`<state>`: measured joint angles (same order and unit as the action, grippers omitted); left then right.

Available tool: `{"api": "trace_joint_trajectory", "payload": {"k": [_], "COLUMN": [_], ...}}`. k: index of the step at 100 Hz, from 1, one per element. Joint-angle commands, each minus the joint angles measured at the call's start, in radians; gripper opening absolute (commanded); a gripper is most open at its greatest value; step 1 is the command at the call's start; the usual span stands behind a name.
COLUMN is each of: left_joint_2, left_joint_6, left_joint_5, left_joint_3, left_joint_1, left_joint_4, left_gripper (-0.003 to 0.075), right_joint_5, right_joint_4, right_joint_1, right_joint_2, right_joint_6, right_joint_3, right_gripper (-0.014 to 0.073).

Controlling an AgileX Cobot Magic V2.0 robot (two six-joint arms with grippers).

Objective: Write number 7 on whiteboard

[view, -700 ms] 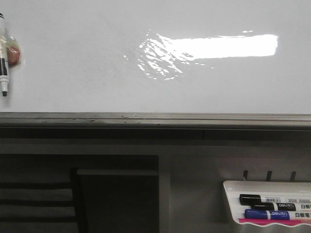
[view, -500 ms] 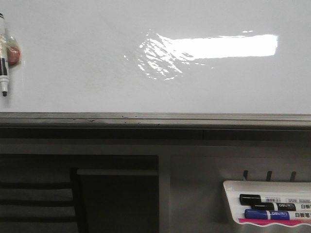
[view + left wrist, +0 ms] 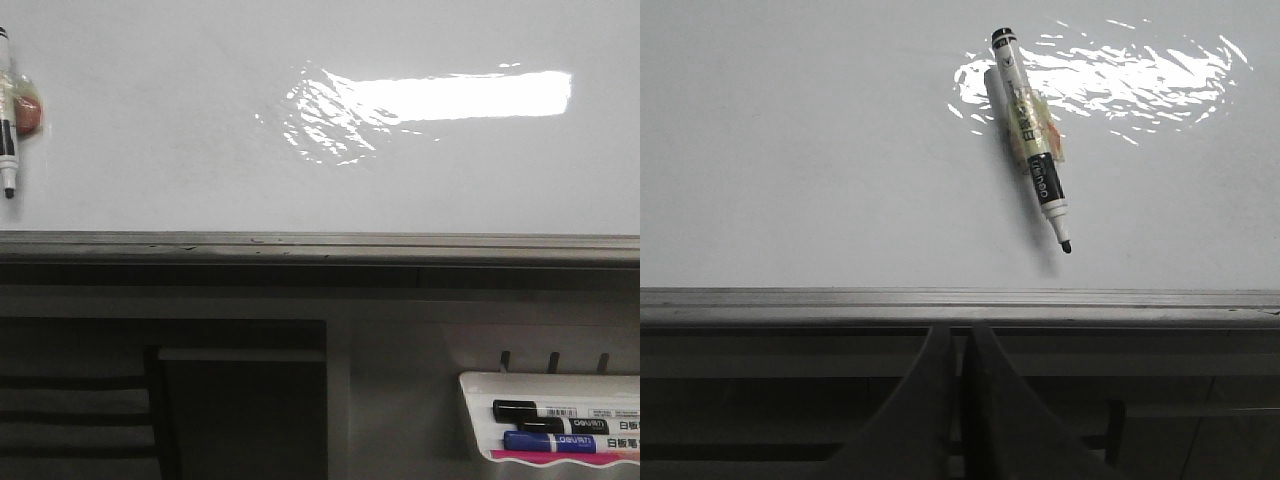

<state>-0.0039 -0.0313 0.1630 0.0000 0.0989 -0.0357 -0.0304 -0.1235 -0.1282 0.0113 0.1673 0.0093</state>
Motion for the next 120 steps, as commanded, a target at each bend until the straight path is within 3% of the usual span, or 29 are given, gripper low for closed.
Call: {"api": "trace_joint_trajectory", "payload": {"k": [1,19,32,49,63,87,108,120], "left_joint_2": [-0.030,-0.030,-0.030,-0.030,-0.030,0.034,0.214,0.312], "left_joint_6": [-0.009,-0.009,-0.009,-0.009,-0.009,-0.009,0.000,0.000], "left_joint_5": [-0.076,-0.103,-0.190,-0.359,-0.375,-0.212,0.048,0.121], "left_joint_3": [0.035,0.035,0.035,0.031,-0.022,-0.264,-0.473,-0.541], "left_joint_1": [0.000,0.000,0.000,0.000,0.000,0.000,0.000,0.000], "left_joint_4": [-0.001,0.003,0.003,0.003,-0.025,-0.043,0.036,0.036], "left_gripper": [-0.0020,-0.0020,-0.0020,-0.0020,-0.0020,-0.0020,-0.0020,-0.0020], "right_joint_5": [-0.081,-0.084,-0.092,-0.079,0.005,0.242,0.437,0.543], "right_joint_4": [0.000,-0.003,-0.100,-0.084,-0.045,-0.034,-0.034,-0.031], "right_joint_1": [-0.008,-0.008,-0.008,-0.008,-0.008,-0.008,0.021,0.065], "right_joint_2": [0.019,0.019,0.019,0.019,0.019,-0.069,-0.300,-0.440], "right_joint_6": [-0.005,-0.005,-0.005,-0.003,0.001,0.001,-0.023,-0.043], "right_joint_3": [0.030,0.030,0.030,0.013,-0.086,-0.365,-0.583,-0.673], "right_gripper": [-0.0071,-0.0071,-0.0071,-0.0071,-0.0071,-0.0071,-0.0071,-0.0071]}}
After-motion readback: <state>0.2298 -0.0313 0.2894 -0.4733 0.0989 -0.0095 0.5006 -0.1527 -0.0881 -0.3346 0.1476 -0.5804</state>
